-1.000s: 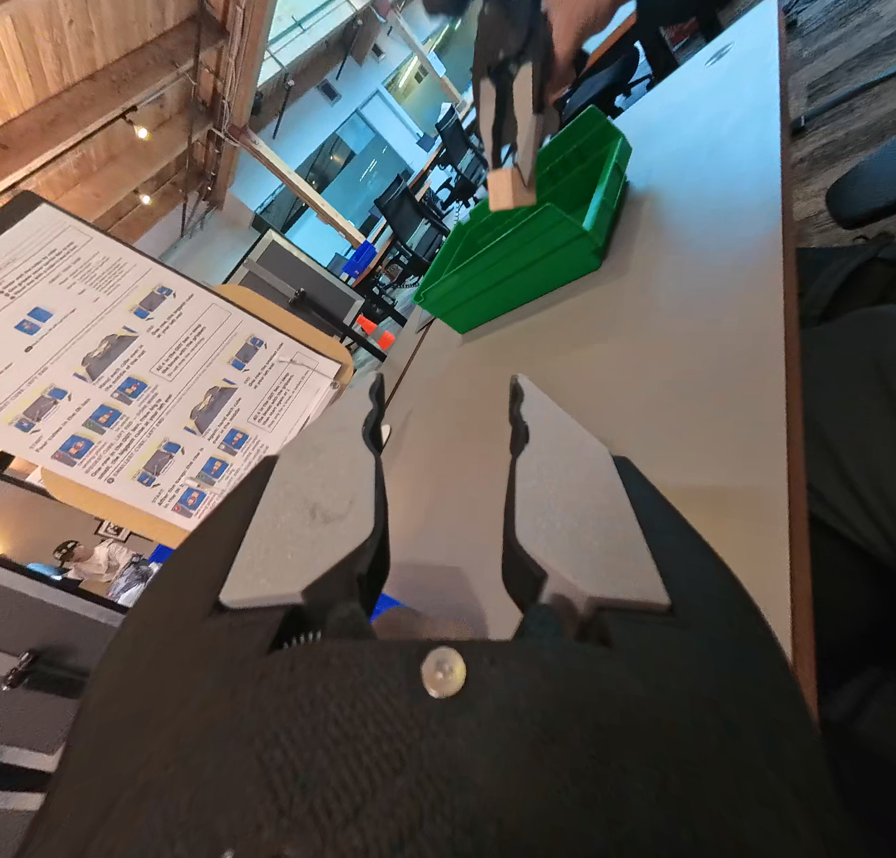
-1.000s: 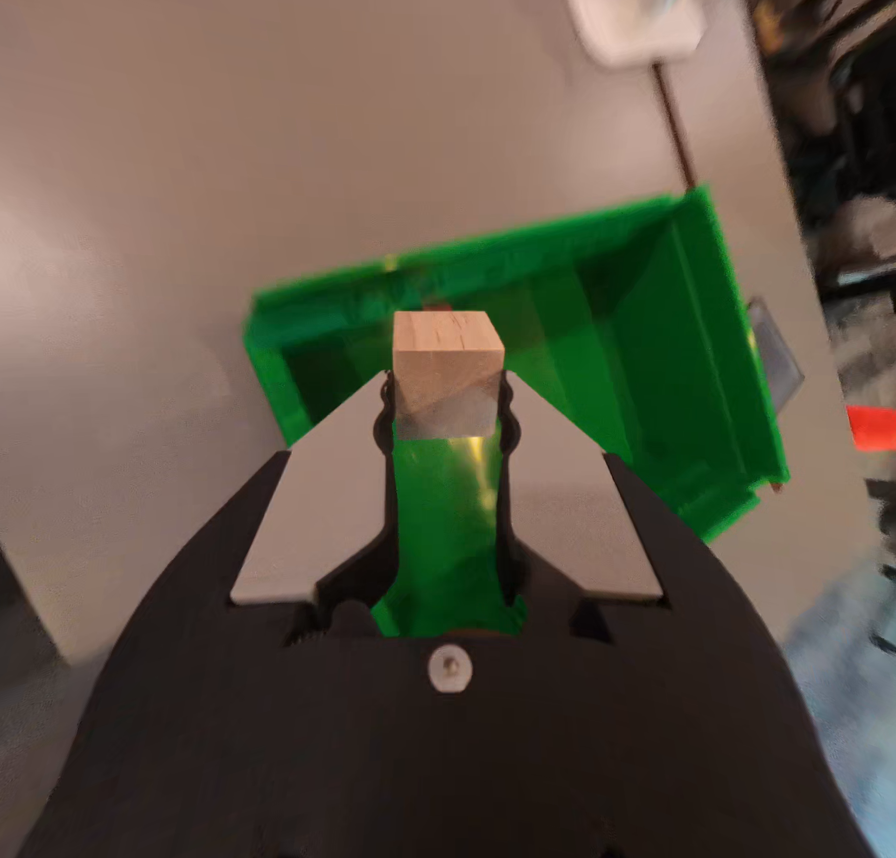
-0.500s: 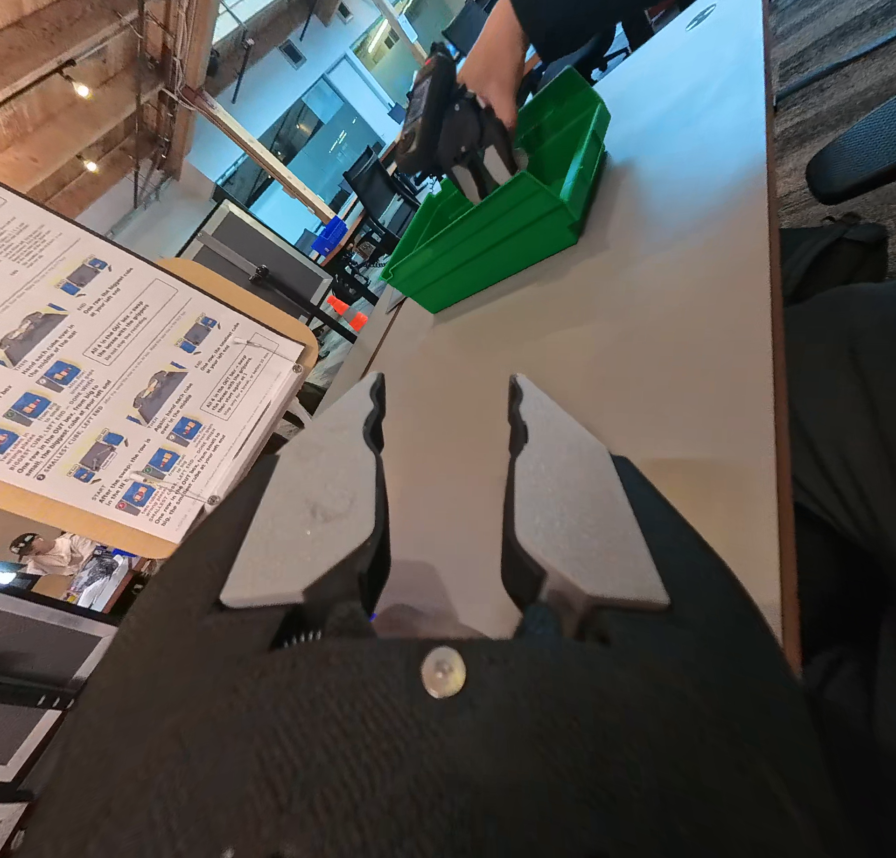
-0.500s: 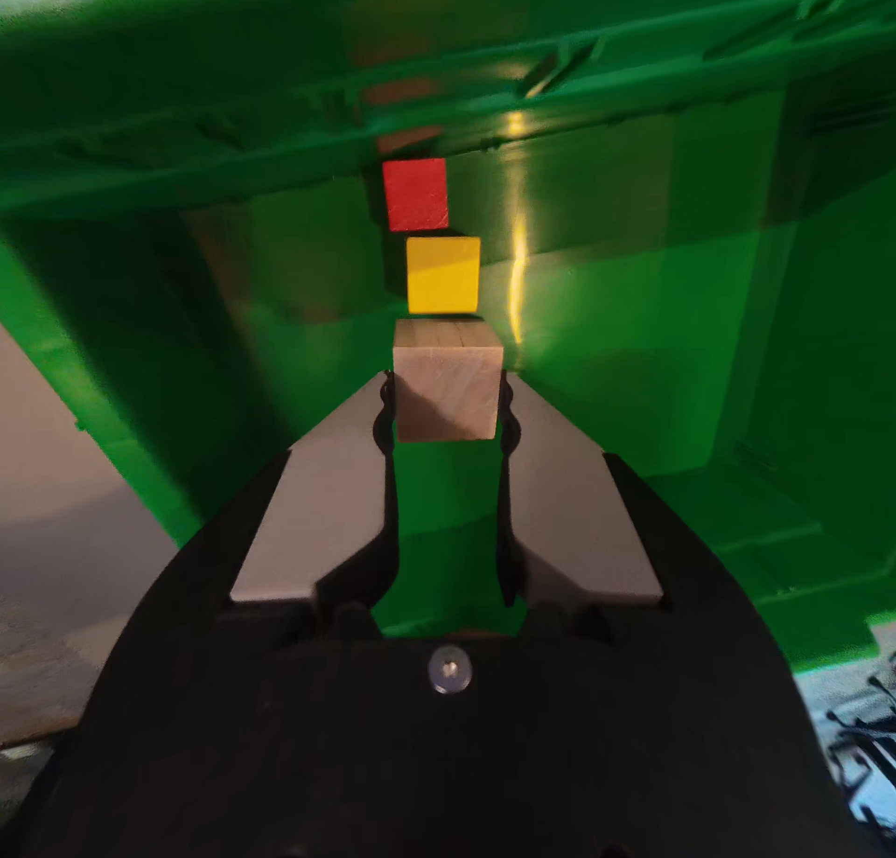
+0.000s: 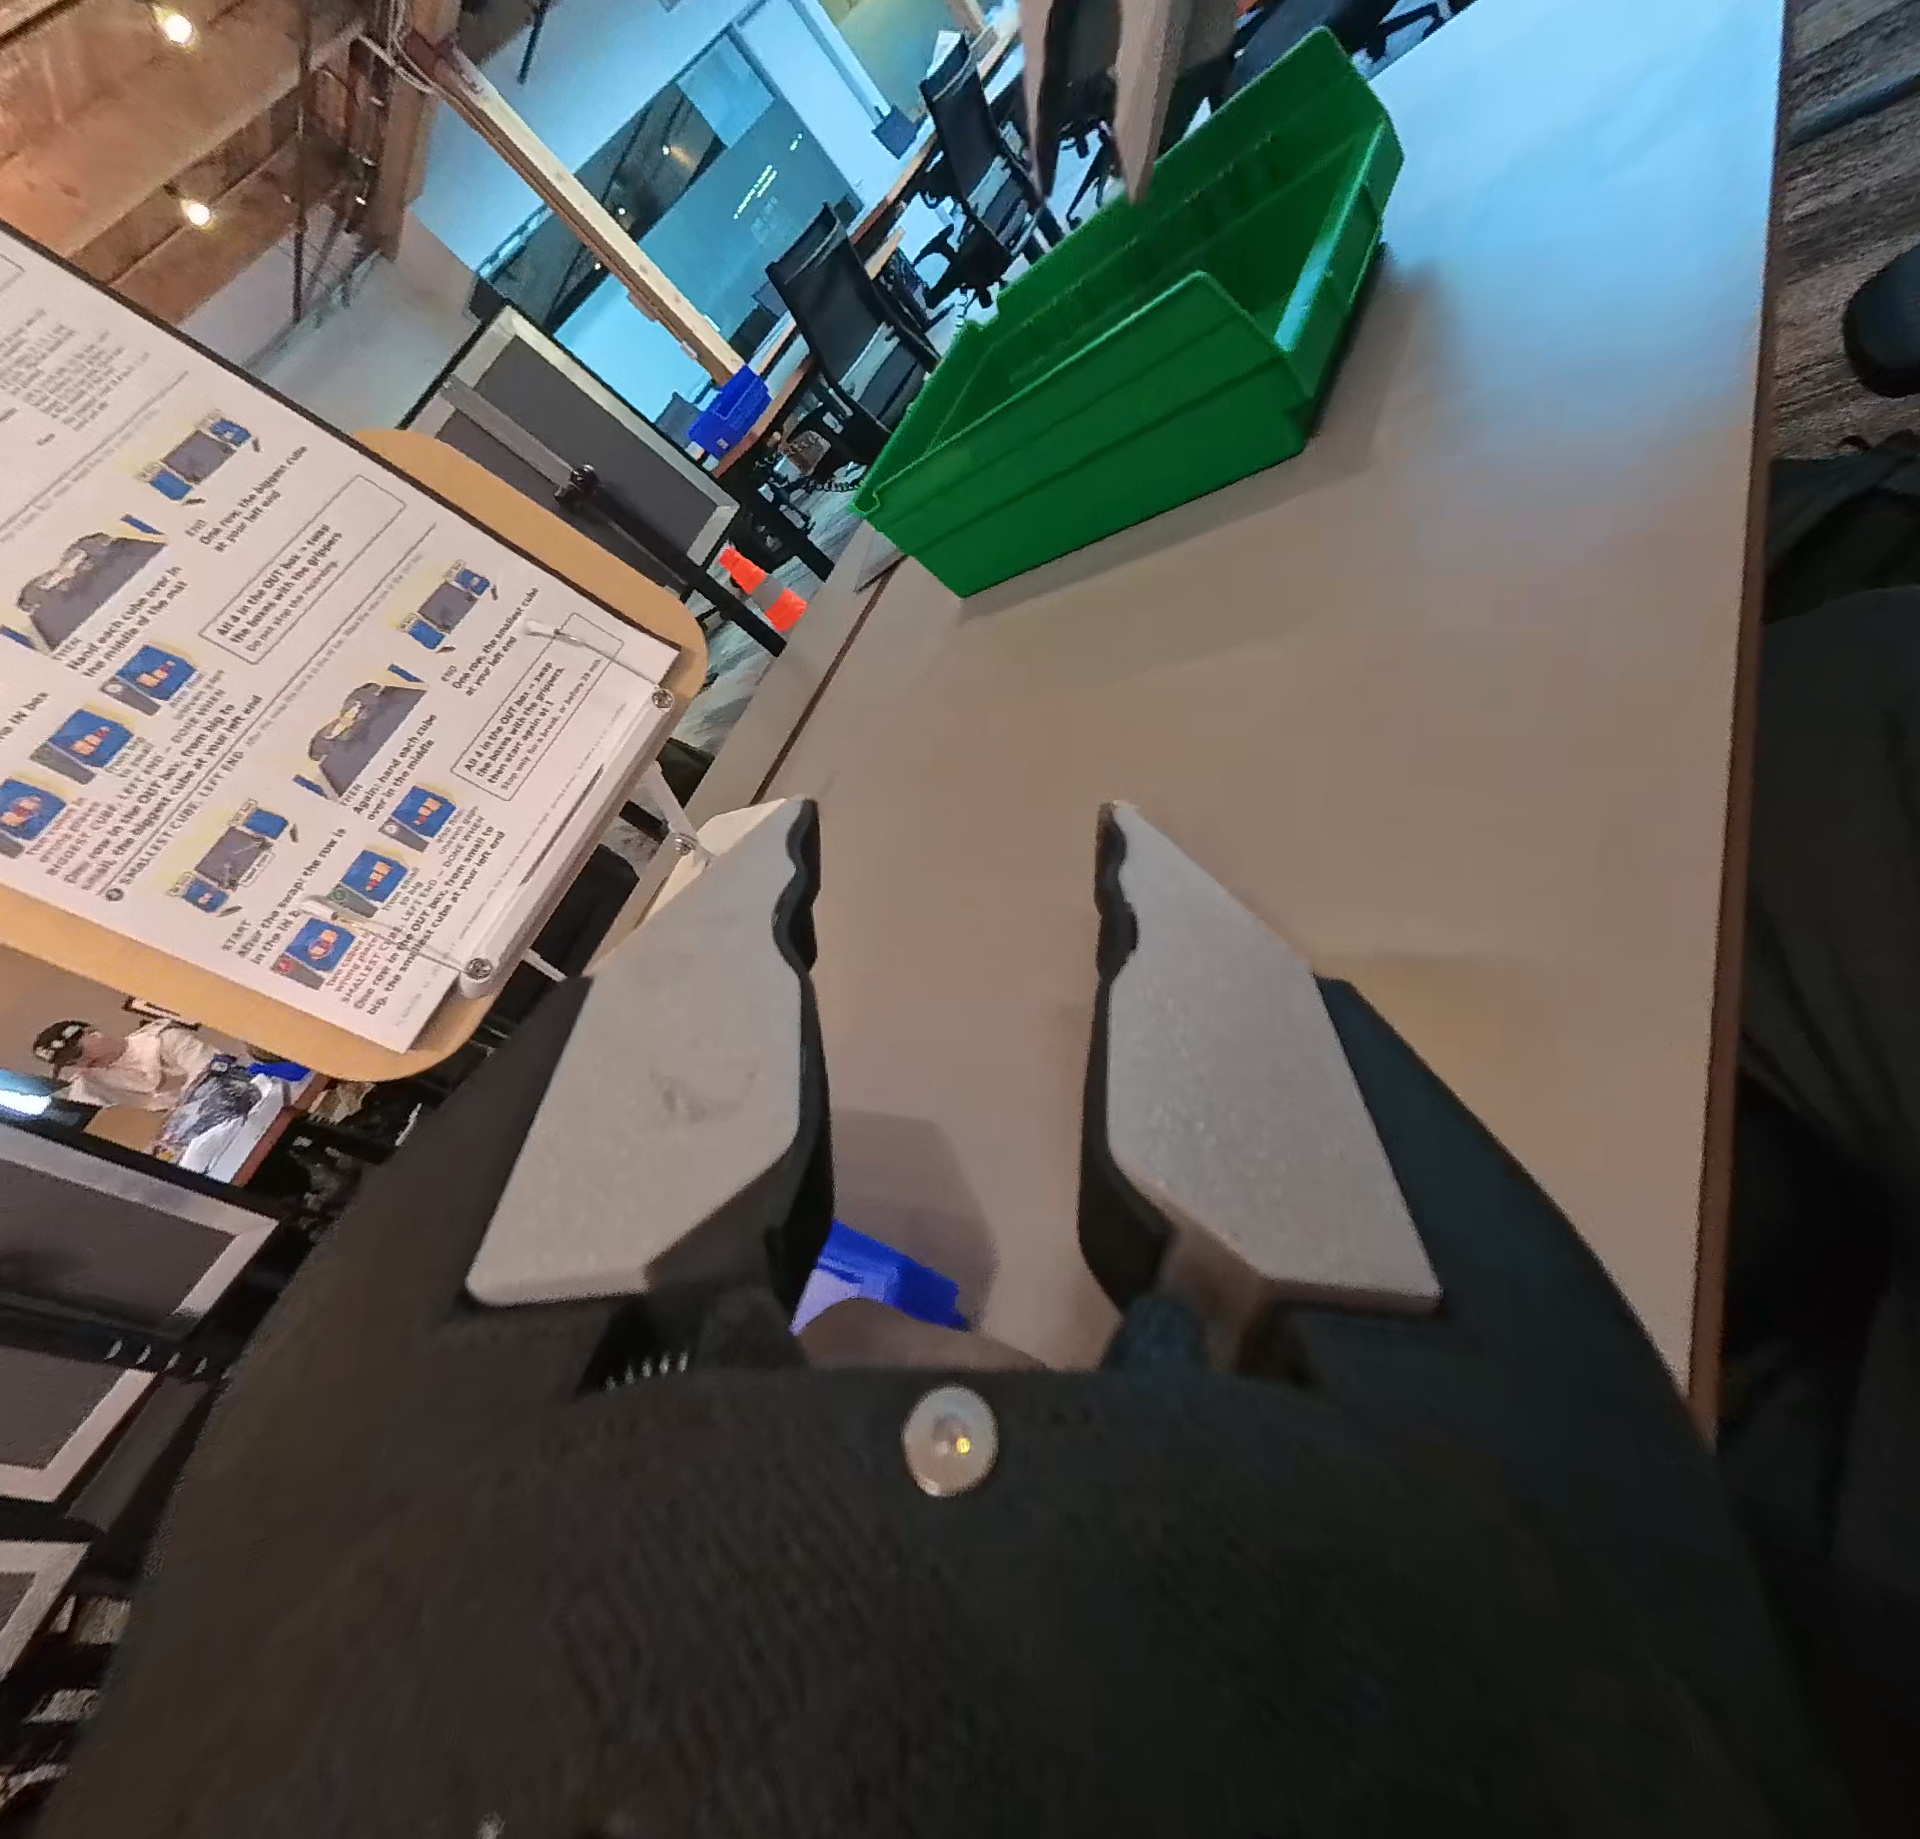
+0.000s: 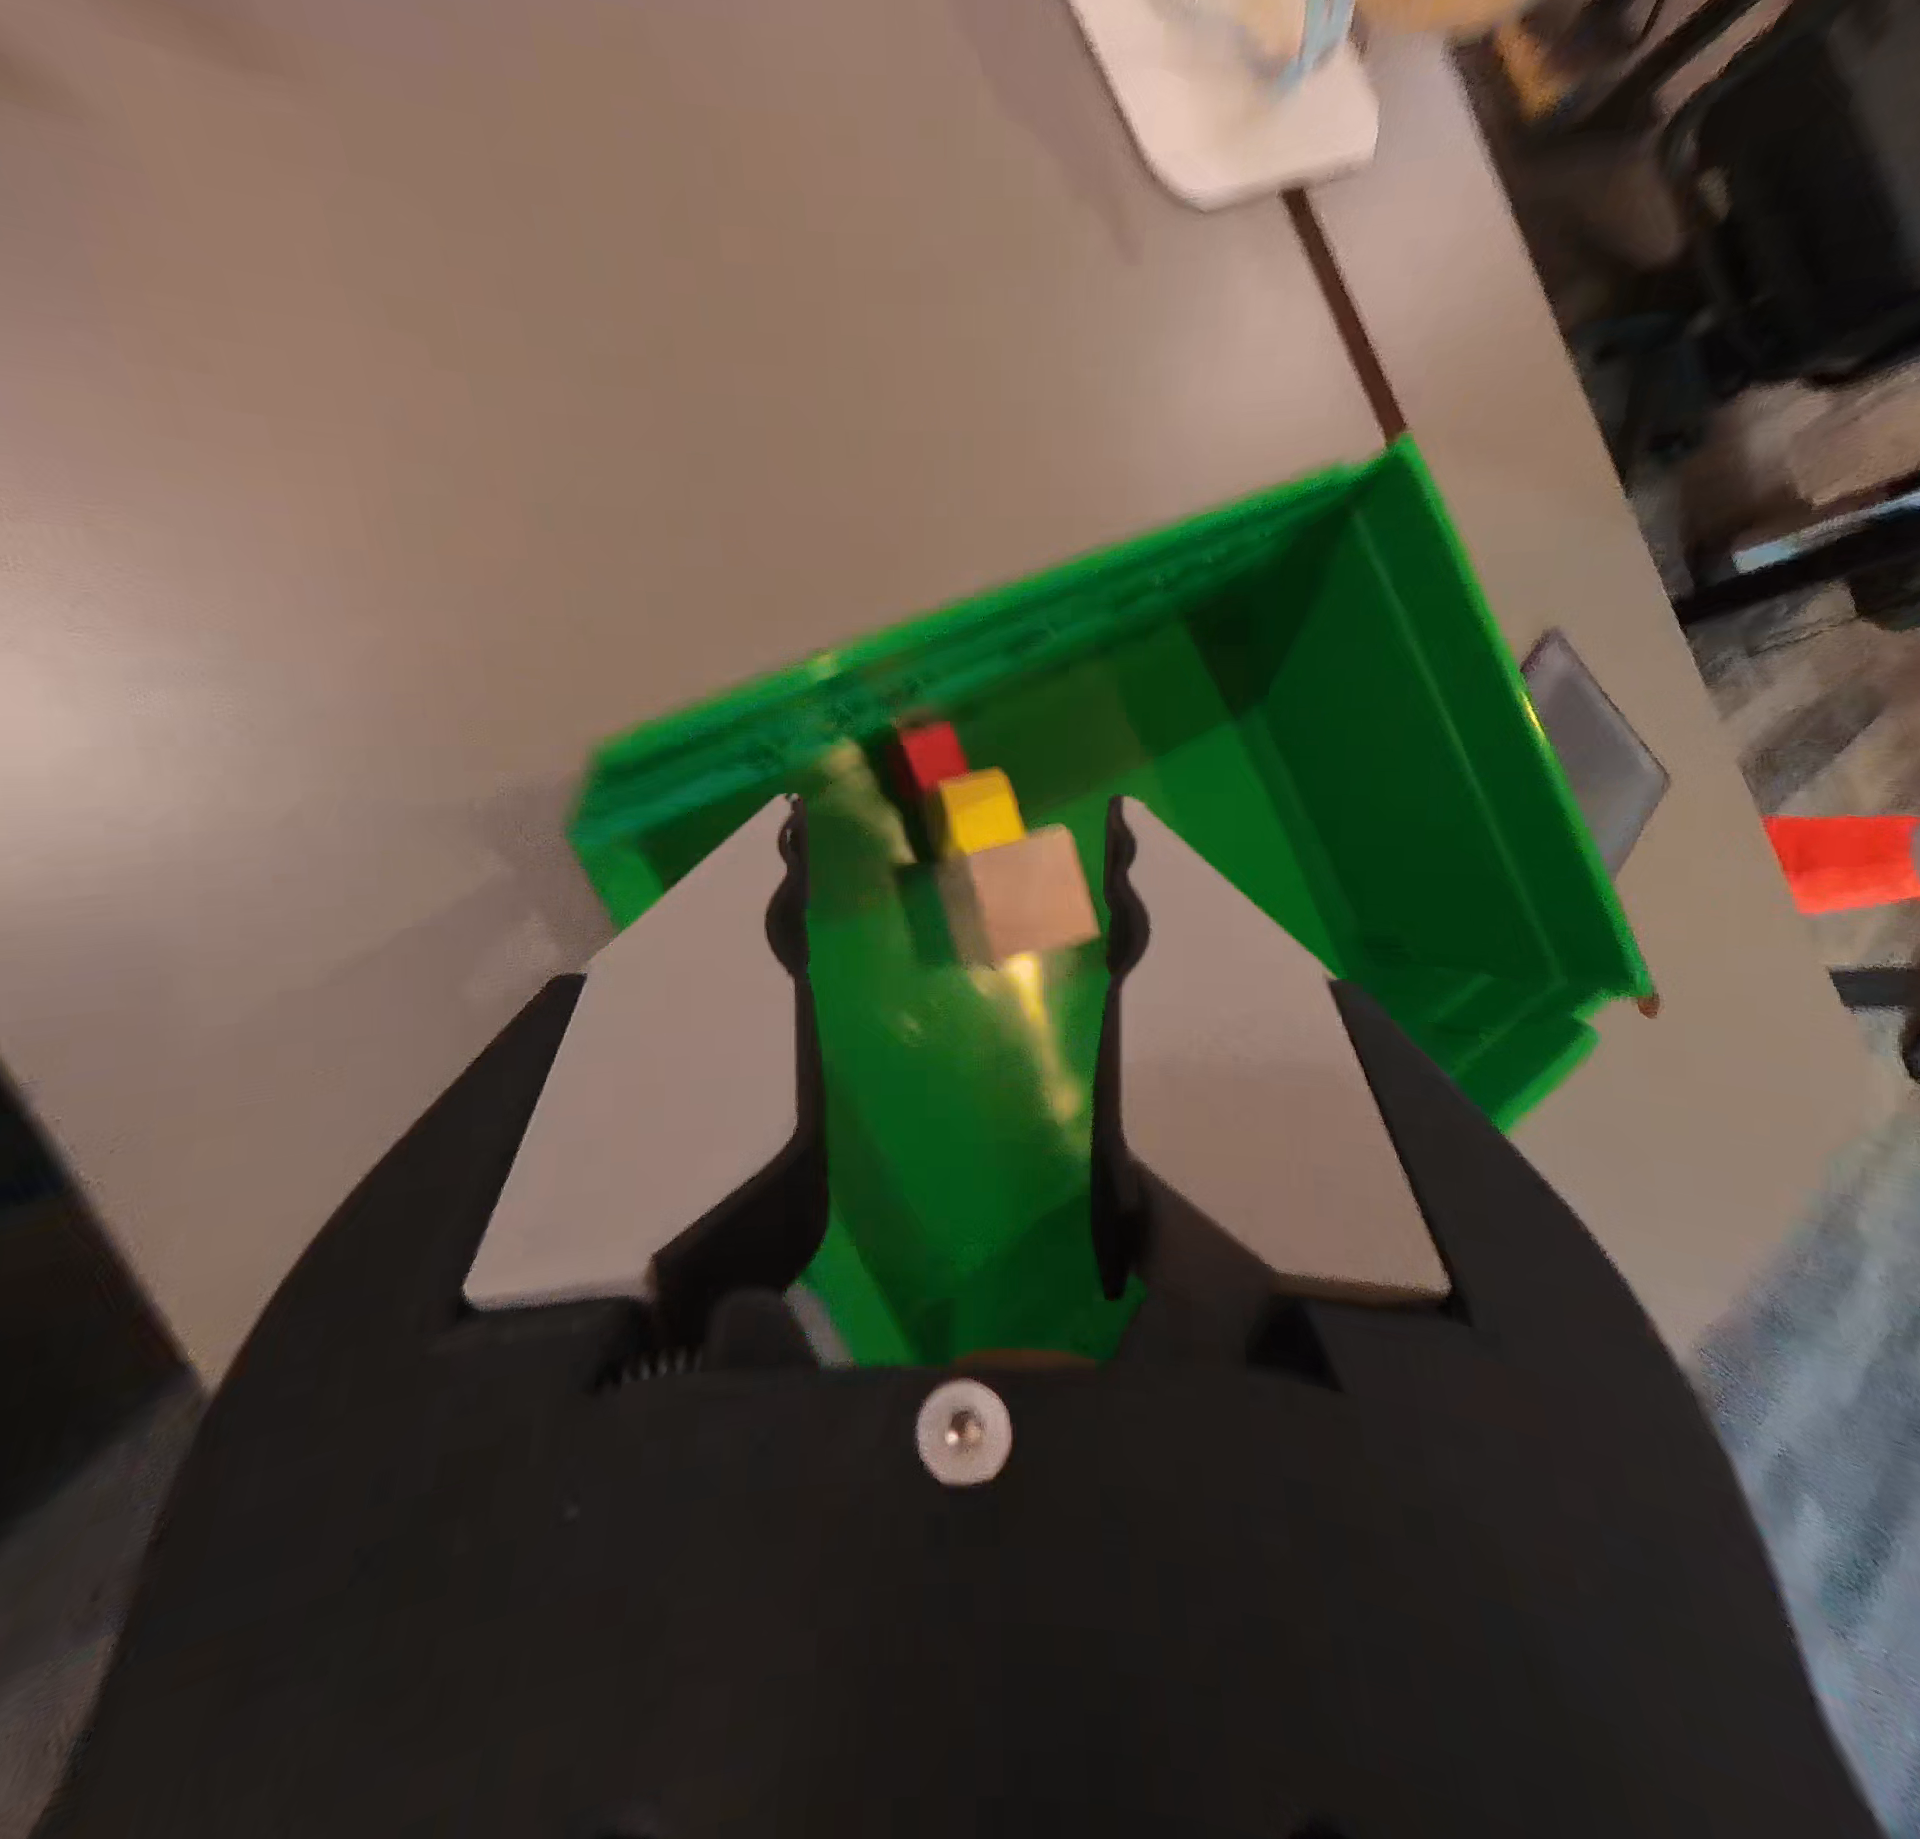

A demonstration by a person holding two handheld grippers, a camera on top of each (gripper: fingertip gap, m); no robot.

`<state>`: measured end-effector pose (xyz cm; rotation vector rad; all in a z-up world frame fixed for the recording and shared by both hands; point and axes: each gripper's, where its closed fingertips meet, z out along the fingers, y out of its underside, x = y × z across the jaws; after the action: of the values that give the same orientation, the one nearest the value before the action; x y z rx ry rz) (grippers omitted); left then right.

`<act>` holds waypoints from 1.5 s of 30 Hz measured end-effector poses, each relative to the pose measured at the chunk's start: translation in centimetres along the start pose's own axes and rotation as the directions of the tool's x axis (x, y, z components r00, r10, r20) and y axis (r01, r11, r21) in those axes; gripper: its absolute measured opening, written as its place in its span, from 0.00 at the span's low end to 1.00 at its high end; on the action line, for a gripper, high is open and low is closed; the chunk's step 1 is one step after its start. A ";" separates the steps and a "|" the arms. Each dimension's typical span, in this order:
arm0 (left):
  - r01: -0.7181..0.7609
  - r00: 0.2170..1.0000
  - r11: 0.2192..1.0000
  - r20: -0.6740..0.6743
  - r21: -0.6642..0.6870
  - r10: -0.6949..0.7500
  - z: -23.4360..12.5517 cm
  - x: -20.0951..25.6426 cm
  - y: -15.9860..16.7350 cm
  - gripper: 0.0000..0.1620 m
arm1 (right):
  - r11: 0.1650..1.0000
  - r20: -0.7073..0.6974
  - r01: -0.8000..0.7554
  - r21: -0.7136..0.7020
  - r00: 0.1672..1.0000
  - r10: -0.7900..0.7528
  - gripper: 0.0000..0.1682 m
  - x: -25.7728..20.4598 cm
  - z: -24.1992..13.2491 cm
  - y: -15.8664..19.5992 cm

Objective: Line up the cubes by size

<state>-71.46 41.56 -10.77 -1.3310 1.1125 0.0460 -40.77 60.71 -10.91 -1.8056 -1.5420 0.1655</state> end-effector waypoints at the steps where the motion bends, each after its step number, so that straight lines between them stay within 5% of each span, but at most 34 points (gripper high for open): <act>1: -0.002 1.000 1.000 0.005 -0.001 0.002 0.0 -0.1 -0.2 0.31 | 0.998 0.016 -0.026 0.061 1.000 0.025 0.32 -1.5 -0.6 -1.0; 9: 0.034 0.998 0.999 0.062 -0.030 -0.032 -0.1 -0.7 -0.7 0.31 | 0.884 0.144 -0.199 0.423 0.978 0.151 0.29 -10.1 -0.3 -8.5; 15: 0.097 0.983 0.964 0.175 -0.246 -0.055 -1.9 -3.8 4.0 0.31 | 0.818 0.205 -0.205 0.538 0.973 0.109 0.29 -13.2 4.0 -12.3; 23: -0.133 0.982 0.845 -0.182 -0.518 0.044 -6.3 -11.1 11.0 0.35 | 0.809 0.290 -0.181 0.559 0.957 0.013 0.30 -15.8 8.4 -13.5; 29: -0.233 0.925 0.619 -0.367 -0.750 -0.096 -5.3 -15.0 21.2 0.33 | 0.809 0.339 -0.232 0.541 0.940 0.043 0.31 -15.9 8.9 -12.7; 31: -0.254 0.897 0.523 -0.400 -0.814 -0.188 -5.8 -15.1 24.4 0.40 | 0.809 0.358 -0.255 0.530 0.932 0.059 0.31 -15.9 8.9 -12.2; 35: -0.376 0.851 0.401 -0.482 -0.835 -0.207 -6.0 -15.4 28.8 0.44 | 0.793 0.414 -0.316 0.521 0.906 0.088 0.31 -15.9 8.6 -12.1; 40: -0.522 0.779 0.325 -0.596 -0.789 -0.196 -5.6 -14.2 32.3 0.41 | 0.790 0.456 -0.352 0.502 0.884 0.104 0.32 -16.1 8.7 -12.0; 45: -0.500 0.766 0.401 -0.608 -0.768 -0.208 -5.0 -13.8 30.9 0.40 | 0.786 0.454 -0.362 0.501 0.883 0.117 0.31 -15.8 8.8 -11.8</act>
<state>-100.16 54.94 -23.71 -2.3550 1.9650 0.4608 -59.20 50.49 -15.71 -1.5101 -1.3013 1.0809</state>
